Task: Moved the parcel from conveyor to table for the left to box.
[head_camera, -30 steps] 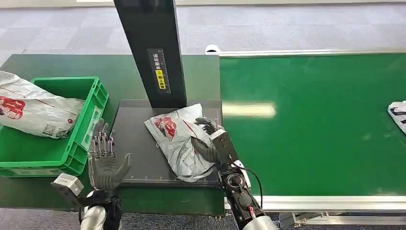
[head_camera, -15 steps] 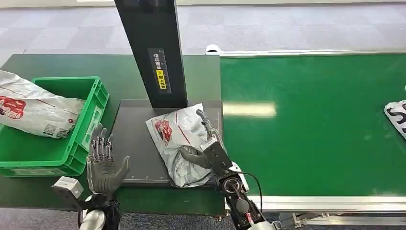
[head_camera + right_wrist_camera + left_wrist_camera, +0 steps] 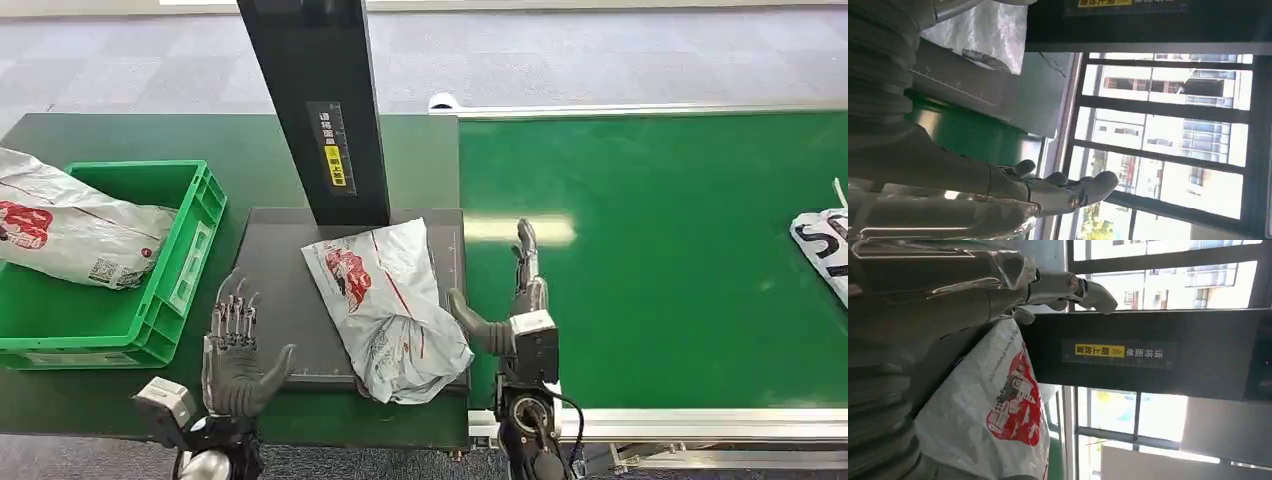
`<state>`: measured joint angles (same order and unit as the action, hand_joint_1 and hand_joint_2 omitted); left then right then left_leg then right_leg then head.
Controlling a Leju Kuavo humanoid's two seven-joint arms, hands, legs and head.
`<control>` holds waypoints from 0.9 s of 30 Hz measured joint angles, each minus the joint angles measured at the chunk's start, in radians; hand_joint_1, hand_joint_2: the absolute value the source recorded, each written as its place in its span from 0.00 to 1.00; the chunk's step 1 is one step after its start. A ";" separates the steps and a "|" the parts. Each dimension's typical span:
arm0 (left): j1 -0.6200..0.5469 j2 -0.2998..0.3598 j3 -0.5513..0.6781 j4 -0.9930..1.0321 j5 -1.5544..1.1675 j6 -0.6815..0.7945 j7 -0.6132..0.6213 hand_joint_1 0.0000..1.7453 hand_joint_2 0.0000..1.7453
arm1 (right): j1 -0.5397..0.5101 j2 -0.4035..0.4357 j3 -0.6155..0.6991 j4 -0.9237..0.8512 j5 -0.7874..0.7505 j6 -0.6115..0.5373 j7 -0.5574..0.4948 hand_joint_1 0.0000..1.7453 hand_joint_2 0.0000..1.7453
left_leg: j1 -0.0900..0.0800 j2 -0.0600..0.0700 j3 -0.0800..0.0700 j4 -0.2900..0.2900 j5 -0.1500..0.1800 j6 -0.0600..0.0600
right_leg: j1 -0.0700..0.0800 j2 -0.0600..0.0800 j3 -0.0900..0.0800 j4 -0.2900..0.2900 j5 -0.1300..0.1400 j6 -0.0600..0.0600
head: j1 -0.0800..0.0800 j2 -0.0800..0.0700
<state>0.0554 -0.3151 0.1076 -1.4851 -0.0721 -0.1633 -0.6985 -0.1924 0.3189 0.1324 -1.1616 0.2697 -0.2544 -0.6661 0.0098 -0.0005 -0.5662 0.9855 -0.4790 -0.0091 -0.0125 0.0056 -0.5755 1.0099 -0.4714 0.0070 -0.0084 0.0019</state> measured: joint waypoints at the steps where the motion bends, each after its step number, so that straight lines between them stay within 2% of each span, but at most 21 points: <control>1: 0.000 0.000 -0.006 0.001 0.000 0.000 0.000 0.00 1.00 | 0.002 0.000 -0.002 -0.004 0.000 0.000 0.000 0.00 1.00 | 0.000 0.000 0.000 0.000 0.000 0.000 | 0.000 0.000 0.000 0.000 0.000 0.000 | 0.000 0.000; 6: -0.032 0.003 -0.035 0.075 -0.079 -0.013 0.000 0.00 1.00 | 0.012 0.001 -0.017 -0.028 -0.013 -0.003 -0.001 0.00 1.00 | 0.000 -0.002 0.000 0.000 0.000 0.000 | 0.000 -0.002 0.000 0.000 0.000 0.000 | 0.000 0.000; 10: -0.133 0.003 -0.096 0.297 -0.274 0.031 0.002 0.00 1.00 | 0.012 0.004 -0.039 -0.045 -0.041 -0.003 -0.002 0.00 1.00 | 0.000 -0.003 0.000 0.000 0.000 0.000 | -0.001 -0.002 0.001 0.000 0.000 0.000 | 0.000 0.000; 17: -0.311 0.013 -0.183 0.647 -0.405 0.193 0.000 0.00 1.00 | 0.014 0.004 -0.096 -0.094 -0.123 -0.001 -0.029 0.00 1.00 | 0.000 -0.005 0.001 0.001 0.001 0.001 | -0.001 -0.002 0.002 0.000 0.001 0.001 | 0.000 0.000; 22: -0.393 0.015 -0.210 0.770 -0.423 0.220 0.000 0.00 1.00 | 0.018 0.003 -0.125 -0.122 -0.132 -0.001 -0.029 0.00 1.00 | 0.000 -0.005 0.001 0.001 0.001 0.001 | -0.001 -0.003 0.003 0.000 0.000 0.000 | 0.000 0.000; 27: -0.424 0.015 -0.215 0.821 -0.429 0.220 -0.003 0.00 1.00 | 0.019 0.003 -0.136 -0.133 -0.132 -0.001 -0.029 0.00 1.00 | 0.000 -0.005 0.003 0.001 0.001 0.001 | -0.001 -0.003 0.006 0.000 0.000 0.001 | 0.000 0.000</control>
<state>-0.3690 -0.2998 -0.1076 -0.6637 -0.5009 0.0568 -0.7015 -0.1734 0.3220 -0.0034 -1.2947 0.1373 -0.2552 -0.6954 0.0094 -0.0054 -0.5627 0.9862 -0.4782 -0.0084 -0.0132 0.0022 -0.5694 1.0097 -0.4710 0.0075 -0.0080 0.0023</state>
